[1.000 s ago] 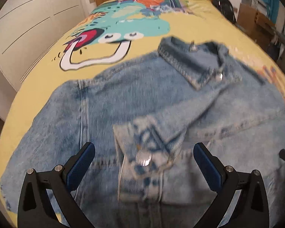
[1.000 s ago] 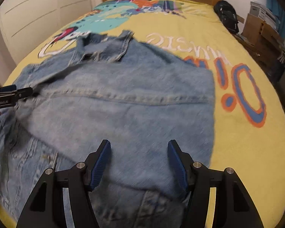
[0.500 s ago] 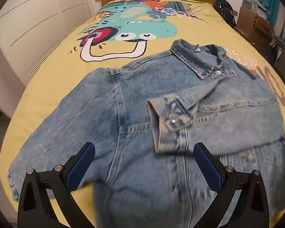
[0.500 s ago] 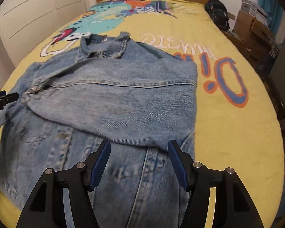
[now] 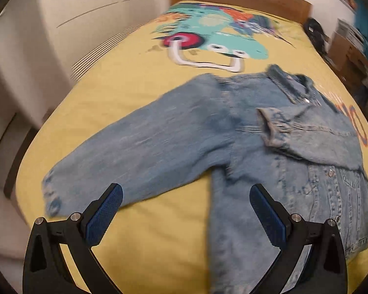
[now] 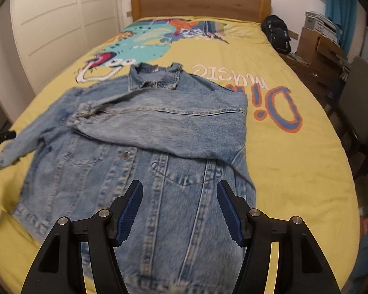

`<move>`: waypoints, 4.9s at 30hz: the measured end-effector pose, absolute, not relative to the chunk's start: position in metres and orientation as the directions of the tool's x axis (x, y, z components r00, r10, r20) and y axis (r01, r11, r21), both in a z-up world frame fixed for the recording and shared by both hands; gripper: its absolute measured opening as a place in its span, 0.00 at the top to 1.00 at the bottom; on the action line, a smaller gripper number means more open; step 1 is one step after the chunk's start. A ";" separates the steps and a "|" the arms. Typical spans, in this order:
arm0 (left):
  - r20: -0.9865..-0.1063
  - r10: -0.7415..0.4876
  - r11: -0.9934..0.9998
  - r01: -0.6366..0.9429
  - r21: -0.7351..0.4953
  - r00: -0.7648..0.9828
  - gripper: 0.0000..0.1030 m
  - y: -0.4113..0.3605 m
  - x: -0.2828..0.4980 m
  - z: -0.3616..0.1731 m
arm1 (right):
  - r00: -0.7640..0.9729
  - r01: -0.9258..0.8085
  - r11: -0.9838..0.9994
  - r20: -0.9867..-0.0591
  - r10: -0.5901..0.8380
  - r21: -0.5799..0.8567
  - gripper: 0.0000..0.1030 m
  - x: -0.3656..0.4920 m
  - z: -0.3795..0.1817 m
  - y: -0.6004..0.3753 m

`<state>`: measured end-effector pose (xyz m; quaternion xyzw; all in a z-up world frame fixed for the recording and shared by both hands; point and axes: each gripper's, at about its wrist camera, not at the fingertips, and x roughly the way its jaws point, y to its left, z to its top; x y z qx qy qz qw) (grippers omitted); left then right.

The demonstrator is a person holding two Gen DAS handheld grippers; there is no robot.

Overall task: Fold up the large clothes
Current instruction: 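Reach the left tool to the other sleeve cuff and close on it, then carry the cuff across the jacket body and open the left tool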

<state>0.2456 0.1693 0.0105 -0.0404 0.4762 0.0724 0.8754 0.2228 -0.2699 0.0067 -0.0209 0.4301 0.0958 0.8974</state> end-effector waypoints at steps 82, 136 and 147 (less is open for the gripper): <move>-0.598 -0.216 0.552 -0.409 -0.727 0.772 0.97 0.373 0.186 0.048 | 0.522 -0.039 0.997 -0.849 0.081 0.072 0.38 0.174 -0.045 -0.328; -0.679 -0.600 0.744 -0.017 -0.668 0.422 0.56 -0.057 0.332 -0.004 | 0.509 0.124 0.973 -0.854 0.104 0.192 0.38 0.158 -0.086 -0.440; -0.685 -0.514 0.770 -0.075 -0.634 0.516 0.54 -0.059 0.347 0.013 | 0.503 0.120 0.972 -0.856 0.115 0.202 0.38 0.162 -0.091 -0.440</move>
